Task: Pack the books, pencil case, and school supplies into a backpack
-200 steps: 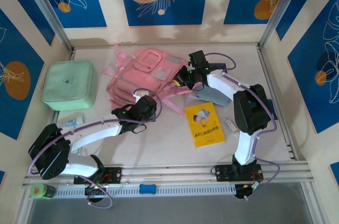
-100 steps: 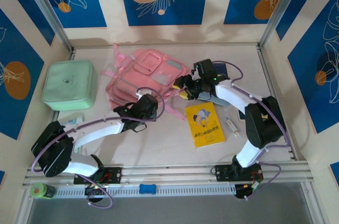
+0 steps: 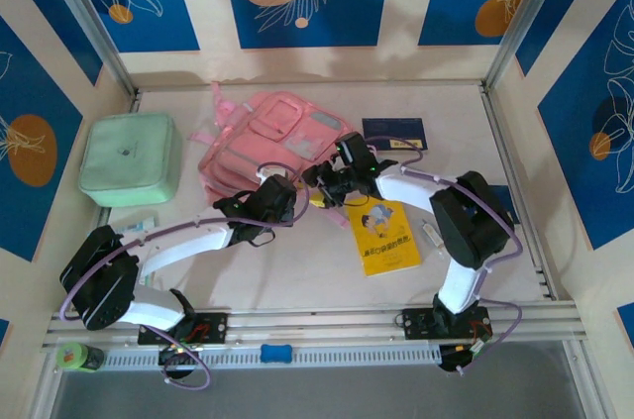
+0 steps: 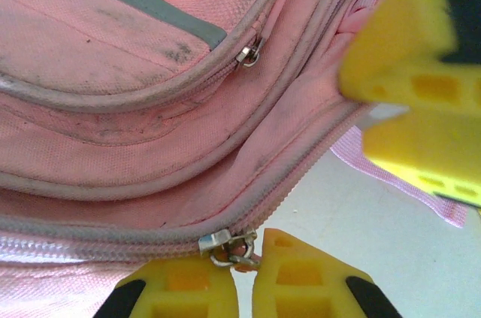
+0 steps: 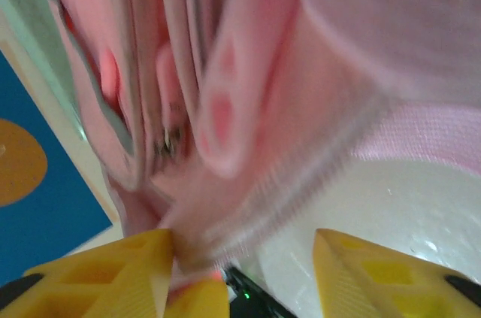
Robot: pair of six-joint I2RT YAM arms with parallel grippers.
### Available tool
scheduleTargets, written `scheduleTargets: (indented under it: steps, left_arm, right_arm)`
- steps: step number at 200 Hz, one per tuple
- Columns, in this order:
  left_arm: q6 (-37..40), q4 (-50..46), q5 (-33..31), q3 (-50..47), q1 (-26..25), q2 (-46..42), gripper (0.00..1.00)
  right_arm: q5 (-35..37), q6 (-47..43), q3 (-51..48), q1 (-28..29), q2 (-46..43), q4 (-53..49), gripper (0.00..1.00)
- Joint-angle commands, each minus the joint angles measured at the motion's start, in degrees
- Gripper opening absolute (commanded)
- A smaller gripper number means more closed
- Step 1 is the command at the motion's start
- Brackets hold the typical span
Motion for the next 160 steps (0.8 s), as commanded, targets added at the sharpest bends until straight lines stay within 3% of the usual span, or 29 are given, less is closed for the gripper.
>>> scheduleTargets:
  steps: [1, 37, 52, 106, 131, 160]
  left_arm:
    - [0.66, -0.61, -0.63, 1.93, 0.28, -1.29, 0.0]
    - [-0.71, -6.88, -3.83, 1.42, 0.49, -2.87, 0.0]
    - [-0.52, -8.25, -3.95, 0.22, 0.6, -3.99, 0.0]
    - [-1.55, -10.47, -1.88, -6.77, 1.81, -10.26, 0.0]
    - [-0.75, -7.67, 2.52, -7.67, 1.75, -11.4, 0.0]
    - [0.51, -6.47, 2.89, -5.05, 1.82, -10.05, 0.0]
  right_arm:
    - [1.58, -2.01, 3.51, -0.61, 1.63, -0.73, 0.37]
    - [2.62, -10.14, 6.04, -4.16, 2.48, -6.98, 0.07]
    - [1.83, -13.54, 6.77, -6.41, 2.71, -8.38, 0.01]
    - [-0.24, -23.95, 17.41, -13.02, 7.24, -16.99, 0.0]
    - [-1.87, -25.7, 24.79, -12.45, 11.06, -20.22, 0.0]
    - [-0.9, -27.38, 27.89, -11.0, 12.62, -22.78, 0.0]
